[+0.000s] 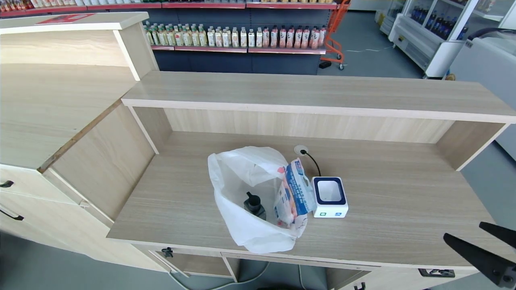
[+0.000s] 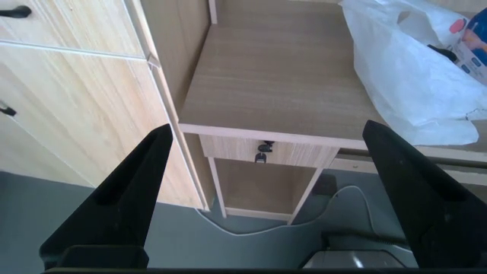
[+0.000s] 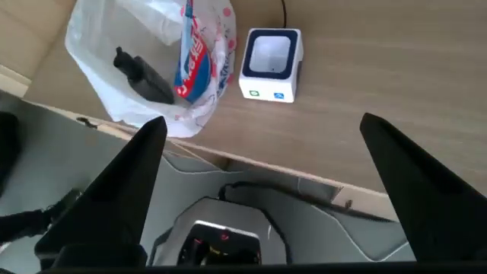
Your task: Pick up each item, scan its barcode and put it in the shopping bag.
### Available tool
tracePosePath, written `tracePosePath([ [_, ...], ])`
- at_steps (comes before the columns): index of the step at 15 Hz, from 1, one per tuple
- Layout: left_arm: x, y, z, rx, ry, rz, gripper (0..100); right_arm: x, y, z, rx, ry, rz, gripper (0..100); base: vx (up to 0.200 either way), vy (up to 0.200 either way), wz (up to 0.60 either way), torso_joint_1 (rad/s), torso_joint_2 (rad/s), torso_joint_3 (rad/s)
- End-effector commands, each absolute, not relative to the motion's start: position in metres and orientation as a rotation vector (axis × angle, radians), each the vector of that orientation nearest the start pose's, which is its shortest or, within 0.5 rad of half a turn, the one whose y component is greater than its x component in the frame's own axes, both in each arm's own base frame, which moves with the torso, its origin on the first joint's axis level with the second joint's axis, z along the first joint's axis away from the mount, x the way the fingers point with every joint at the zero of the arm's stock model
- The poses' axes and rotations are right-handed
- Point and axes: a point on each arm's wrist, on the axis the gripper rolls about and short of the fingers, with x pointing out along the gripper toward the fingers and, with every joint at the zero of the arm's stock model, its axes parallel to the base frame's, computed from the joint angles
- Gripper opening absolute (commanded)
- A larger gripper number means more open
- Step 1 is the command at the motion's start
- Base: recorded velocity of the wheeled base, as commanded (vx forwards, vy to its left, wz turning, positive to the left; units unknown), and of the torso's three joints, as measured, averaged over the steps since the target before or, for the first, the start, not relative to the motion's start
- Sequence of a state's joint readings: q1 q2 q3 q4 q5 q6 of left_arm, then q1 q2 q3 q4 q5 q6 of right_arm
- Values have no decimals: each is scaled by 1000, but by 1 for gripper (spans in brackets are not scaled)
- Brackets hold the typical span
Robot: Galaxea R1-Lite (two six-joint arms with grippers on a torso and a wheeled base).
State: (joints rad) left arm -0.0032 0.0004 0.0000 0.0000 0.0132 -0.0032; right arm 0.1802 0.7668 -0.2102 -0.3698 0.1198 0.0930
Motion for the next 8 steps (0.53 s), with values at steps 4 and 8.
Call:
tracePosePath([
  [4, -23, 0, 75, -3, 0, 11, 100, -17, -1, 77, 28, 74, -55, 100, 0, 0, 0, 0, 0, 0],
  [8, -23, 0, 75, -3, 0, 11, 100, -23, -1, 75, 5, 0, -49, 100, 0, 0, 0, 0, 0, 0],
])
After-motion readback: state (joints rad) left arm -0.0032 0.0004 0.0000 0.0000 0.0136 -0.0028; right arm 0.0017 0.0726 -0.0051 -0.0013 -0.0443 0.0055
